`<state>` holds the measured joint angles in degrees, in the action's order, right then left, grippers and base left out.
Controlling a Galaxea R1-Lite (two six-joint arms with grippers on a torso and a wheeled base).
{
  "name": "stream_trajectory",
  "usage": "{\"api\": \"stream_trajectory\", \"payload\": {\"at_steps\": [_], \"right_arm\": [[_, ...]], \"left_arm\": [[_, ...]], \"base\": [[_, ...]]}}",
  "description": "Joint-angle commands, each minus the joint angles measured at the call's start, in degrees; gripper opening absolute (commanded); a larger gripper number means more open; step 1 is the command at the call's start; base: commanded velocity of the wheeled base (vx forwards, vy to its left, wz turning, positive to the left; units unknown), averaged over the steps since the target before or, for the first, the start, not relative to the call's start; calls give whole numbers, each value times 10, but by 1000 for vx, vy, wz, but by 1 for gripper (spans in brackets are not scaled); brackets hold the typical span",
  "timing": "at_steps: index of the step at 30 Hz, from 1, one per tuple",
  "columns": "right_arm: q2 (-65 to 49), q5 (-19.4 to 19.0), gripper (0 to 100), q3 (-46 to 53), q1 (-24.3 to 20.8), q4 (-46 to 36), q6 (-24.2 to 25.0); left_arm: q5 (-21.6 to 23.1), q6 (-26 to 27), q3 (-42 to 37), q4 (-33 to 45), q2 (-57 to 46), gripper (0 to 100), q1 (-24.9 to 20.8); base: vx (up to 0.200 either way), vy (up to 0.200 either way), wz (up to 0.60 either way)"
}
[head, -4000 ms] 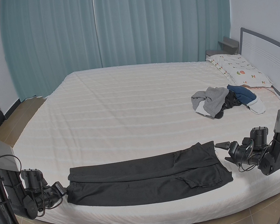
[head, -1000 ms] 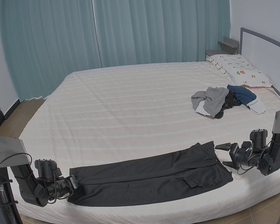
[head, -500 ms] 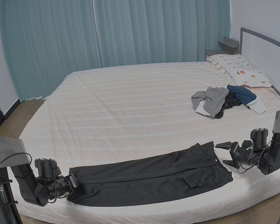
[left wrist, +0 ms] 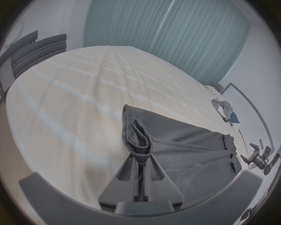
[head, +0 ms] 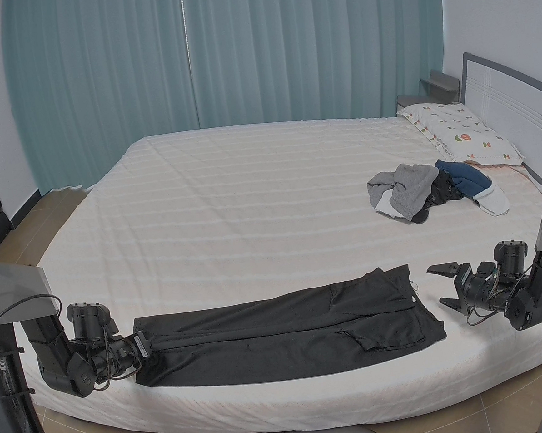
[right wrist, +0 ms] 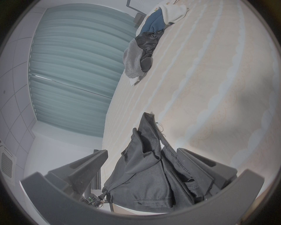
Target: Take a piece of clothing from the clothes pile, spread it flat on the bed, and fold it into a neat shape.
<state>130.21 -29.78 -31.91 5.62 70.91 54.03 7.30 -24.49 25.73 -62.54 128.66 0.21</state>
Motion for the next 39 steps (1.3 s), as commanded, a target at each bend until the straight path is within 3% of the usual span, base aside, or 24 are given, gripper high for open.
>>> {"api": "stream_trajectory", "payload": {"at_steps": [1,6,13,22,29,39], "right_arm": [[19,-1,100,-9,5,-1,0],[22,-1,100,-10,4,1,-1],[24,-1,100,-8,1,4,-2],[24,0,100,-6,1,4,-2],[24,-1,100,-4,0,4,-2],[24,0,100,-3,-1,4,-5]], "left_arm": [[0,-24,7,0,-2,0,-14],[0,-58,10,0,-20,0,-28],[-2,-60,10,0,-46,0,-37],[-41,-60,24,17,-101,0,-71],[-43,-62,108,200,-185,0,-118],[-94,-91,190,291,-185,0,-197]], "base": [[0,0,0],[0,-120,0],[0,-200,0],[0,-200,0],[0,-200,0],[0,-200,0]]}}
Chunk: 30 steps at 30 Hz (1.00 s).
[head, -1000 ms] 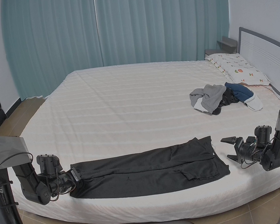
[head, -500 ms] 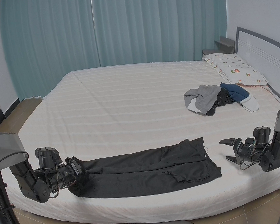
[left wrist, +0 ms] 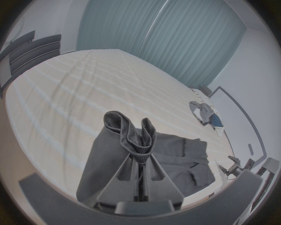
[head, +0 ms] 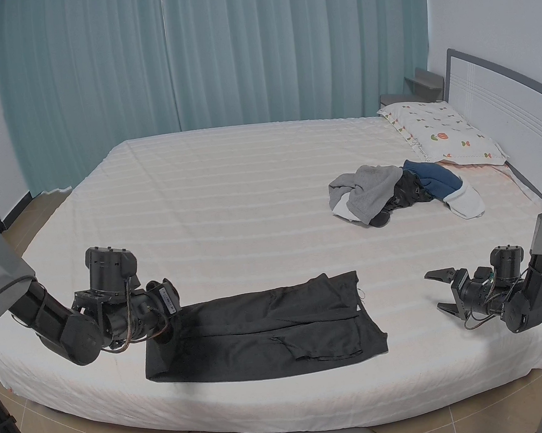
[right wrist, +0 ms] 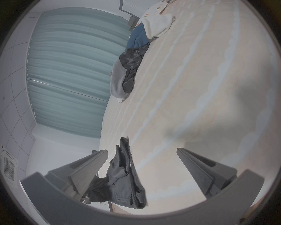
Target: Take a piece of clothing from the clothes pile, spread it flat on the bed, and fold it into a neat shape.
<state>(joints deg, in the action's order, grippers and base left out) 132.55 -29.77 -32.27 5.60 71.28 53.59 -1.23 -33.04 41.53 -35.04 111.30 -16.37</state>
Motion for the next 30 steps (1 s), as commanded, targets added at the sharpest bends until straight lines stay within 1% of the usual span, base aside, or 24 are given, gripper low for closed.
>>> {"api": "stream_trajectory", "payload": {"at_steps": [1,7,8,15,18,19,21,26,27,30], "right_arm": [[1,0,100,0,-1,0,-1],[1,0,100,1,-1,0,-1],[1,0,100,1,-1,0,-1],[2,0,100,1,-1,0,-2],[3,1,100,1,-1,1,-2],[3,1,100,1,-1,1,-2],[3,1,100,1,-1,1,-2],[3,1,100,1,-1,1,-2],[3,1,100,1,-1,0,-2],[3,1,100,1,-1,1,-2]], "left_arm": [[-9,-5,42,29,-12,0,-39],[-9,-6,87,88,-9,0,-64],[-9,-6,108,108,1,0,-74],[-11,-19,174,151,52,0,-110],[-13,-19,198,159,78,0,-118],[-21,-19,219,167,99,0,-122],[-30,-19,235,176,117,0,-131],[-35,-24,251,180,142,0,-147],[-38,-41,266,182,153,0,-154],[-50,-59,283,184,167,0,-158]], "base": [[0,-200,0],[0,-200,0],[0,-200,0],[0,-200,0],[0,-200,0],[0,0,0],[0,0,0],[0,0,0],[0,0,0],[0,0,0]]}}
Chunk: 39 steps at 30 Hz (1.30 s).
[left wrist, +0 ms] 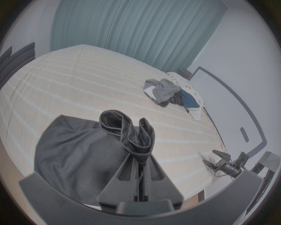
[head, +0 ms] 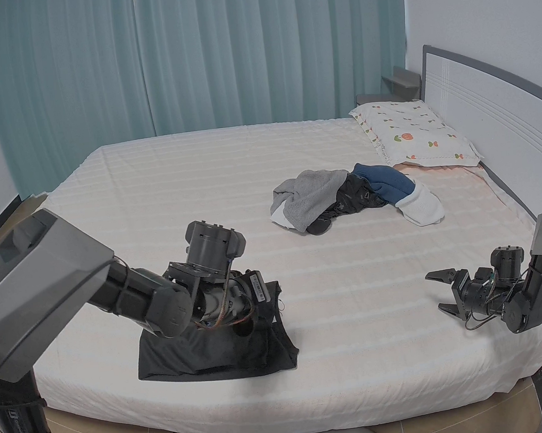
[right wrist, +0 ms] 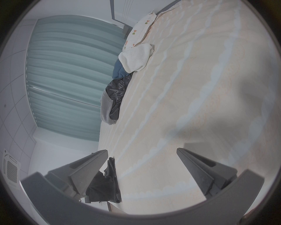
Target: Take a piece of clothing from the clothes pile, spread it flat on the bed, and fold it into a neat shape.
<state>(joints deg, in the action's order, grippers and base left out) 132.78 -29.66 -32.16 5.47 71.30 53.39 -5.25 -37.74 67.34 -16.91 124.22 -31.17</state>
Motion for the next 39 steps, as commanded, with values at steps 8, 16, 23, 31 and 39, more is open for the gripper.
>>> {"api": "stream_trajectory", "payload": {"at_steps": [8,16,23,31,39], "right_arm": [[1,0,100,1,0,1,0],[1,0,100,2,-1,1,-1],[1,0,100,2,-1,0,-1],[1,0,100,2,-1,0,-1],[1,0,100,1,-1,0,-1]], "left_arm": [[-12,-36,39,14,33,100,-14],[-12,-59,-19,14,-37,100,-17],[-6,-109,-120,7,-111,100,6],[46,-140,-220,-52,-151,100,43],[76,-189,-290,-133,-132,100,76]], "base": [[0,0,0],[0,0,0],[0,0,0],[-25,0,0],[-125,0,0]]}}
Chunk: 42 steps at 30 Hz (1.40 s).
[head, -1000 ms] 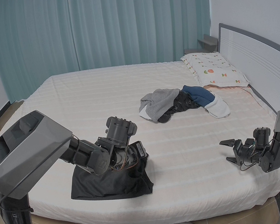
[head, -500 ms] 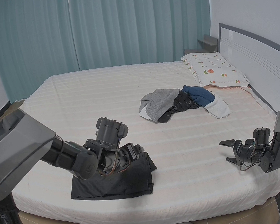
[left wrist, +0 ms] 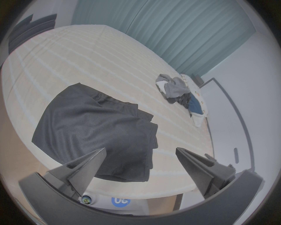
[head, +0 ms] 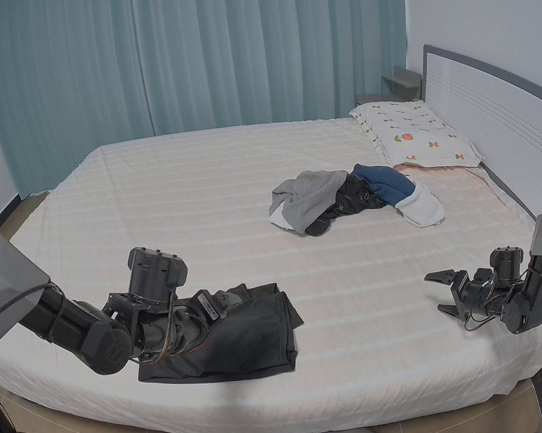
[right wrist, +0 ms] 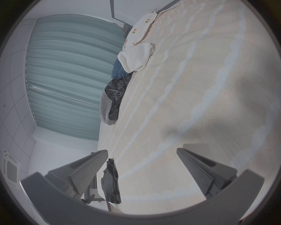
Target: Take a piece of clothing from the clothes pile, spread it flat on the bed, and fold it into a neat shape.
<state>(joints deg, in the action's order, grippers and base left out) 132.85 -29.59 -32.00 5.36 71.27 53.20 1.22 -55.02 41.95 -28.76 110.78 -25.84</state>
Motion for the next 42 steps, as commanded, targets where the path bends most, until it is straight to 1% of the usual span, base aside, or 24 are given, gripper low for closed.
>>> {"api": "stream_trajectory", "payload": {"at_steps": [1,4,6,9,11,12,13,18,21,22,28,30,32,34,38,41,42], "right_arm": [[-1,0,100,-1,0,0,1],[-1,0,100,-1,-6,0,1],[0,2,100,-1,-12,0,1],[-1,4,100,0,-16,0,1],[-1,5,100,1,-18,0,1],[-2,4,100,2,-18,-1,0],[-5,5,100,3,-20,0,0],[-37,7,100,12,-40,-1,-1],[-42,7,100,15,-45,-1,-1],[-47,7,100,19,-55,-1,-1],[-49,8,100,17,-66,-2,-9],[-52,8,100,19,-78,-3,-21],[-54,8,100,19,-82,-5,-22],[-61,12,100,19,-101,-7,-24],[-65,12,100,13,-118,-9,-26],[-65,13,100,14,-132,-10,-36],[-66,13,100,15,-142,-10,-47]], "left_arm": [[12,-26,-38,-18,6,100,26],[12,-40,-38,-24,9,100,34],[14,-40,-37,-24,7,100,43],[15,-40,-35,-25,10,100,44],[29,-40,-35,-26,10,100,51],[50,-41,-35,-28,8,100,64],[59,-41,-34,-29,7,100,73],[89,-41,-29,-30,12,100,113],[99,-42,-28,-30,15,100,120],[113,-41,-25,-30,25,100,135],[110,-41,-18,-42,53,100,143],[112,-42,-20,-57,55,100,147],[113,-42,-20,-57,55,100,148],[113,-42,-20,-58,57,100,148],[111,-44,-13,-63,66,100,148],[110,-60,-12,-75,73,100,147],[111,-71,-12,-88,77,100,146]], "base": [[0,0,0],[0,0,0],[0,0,0],[0,0,0],[0,200,0],[0,200,0],[0,200,0],[0,200,0],[0,200,0],[0,200,0],[0,200,0],[0,200,0],[0,200,0],[0,200,0],[0,200,0],[0,200,0],[0,200,0]]}}
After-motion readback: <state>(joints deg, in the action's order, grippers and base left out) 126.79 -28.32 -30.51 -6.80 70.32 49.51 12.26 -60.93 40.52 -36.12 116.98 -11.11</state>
